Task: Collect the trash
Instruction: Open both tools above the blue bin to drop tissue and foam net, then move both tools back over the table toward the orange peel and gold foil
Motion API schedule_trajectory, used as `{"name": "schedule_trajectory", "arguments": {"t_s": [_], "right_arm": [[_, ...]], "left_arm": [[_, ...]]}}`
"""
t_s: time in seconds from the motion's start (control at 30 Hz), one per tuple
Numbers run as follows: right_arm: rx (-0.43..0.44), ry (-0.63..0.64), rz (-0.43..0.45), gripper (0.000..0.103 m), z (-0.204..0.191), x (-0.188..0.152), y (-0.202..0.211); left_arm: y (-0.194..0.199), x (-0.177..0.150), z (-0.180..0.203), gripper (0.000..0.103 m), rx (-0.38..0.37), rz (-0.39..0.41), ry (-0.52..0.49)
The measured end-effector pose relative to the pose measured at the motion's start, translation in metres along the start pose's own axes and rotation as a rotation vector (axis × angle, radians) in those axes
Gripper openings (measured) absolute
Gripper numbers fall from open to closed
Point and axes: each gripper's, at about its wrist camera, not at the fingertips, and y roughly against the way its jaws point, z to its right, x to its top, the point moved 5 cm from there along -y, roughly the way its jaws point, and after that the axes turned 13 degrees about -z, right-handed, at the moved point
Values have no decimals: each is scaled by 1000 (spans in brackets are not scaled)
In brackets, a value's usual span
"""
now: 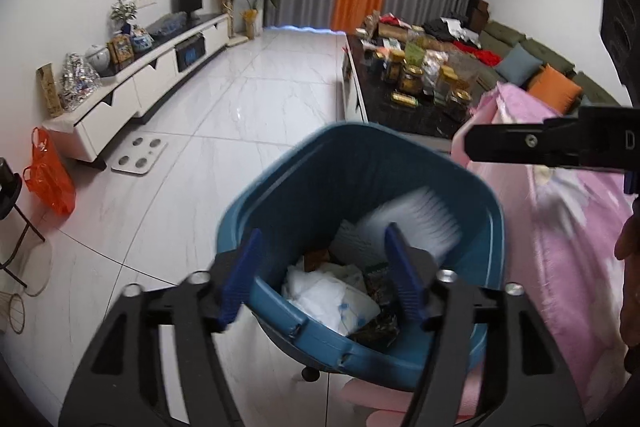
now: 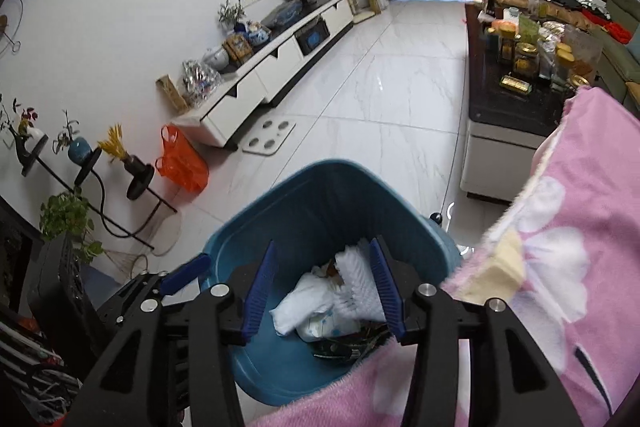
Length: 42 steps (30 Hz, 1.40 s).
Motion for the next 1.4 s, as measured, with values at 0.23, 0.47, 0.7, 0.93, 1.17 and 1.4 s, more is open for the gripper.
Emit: {"name": "schedule_trajectory", "arguments": {"t_s": [0.23,0.47,0.7,0.93,1.17,1.4], "right_arm": [[-31,24,132,52,2,-18,58],[-118,44,288,68,16,-60,126],[-237,-11,432,82,47,-116,190],[-363,-77,516,90,76,-180,235],[-487,-182,566,93,111,-243,272],[-598,-274,600,96,133,-294,298]], "left_arm": [[62,4,10,83,-20,119,12],[131,0,49,97,-66,242,-45],[180,-6,117,97,-162,301,-136],[207,-30,193,97,-268,309,-243],[220,-61,267,97,-364,287,-361],[231,-90,321,97,-432,272,-473]]}}
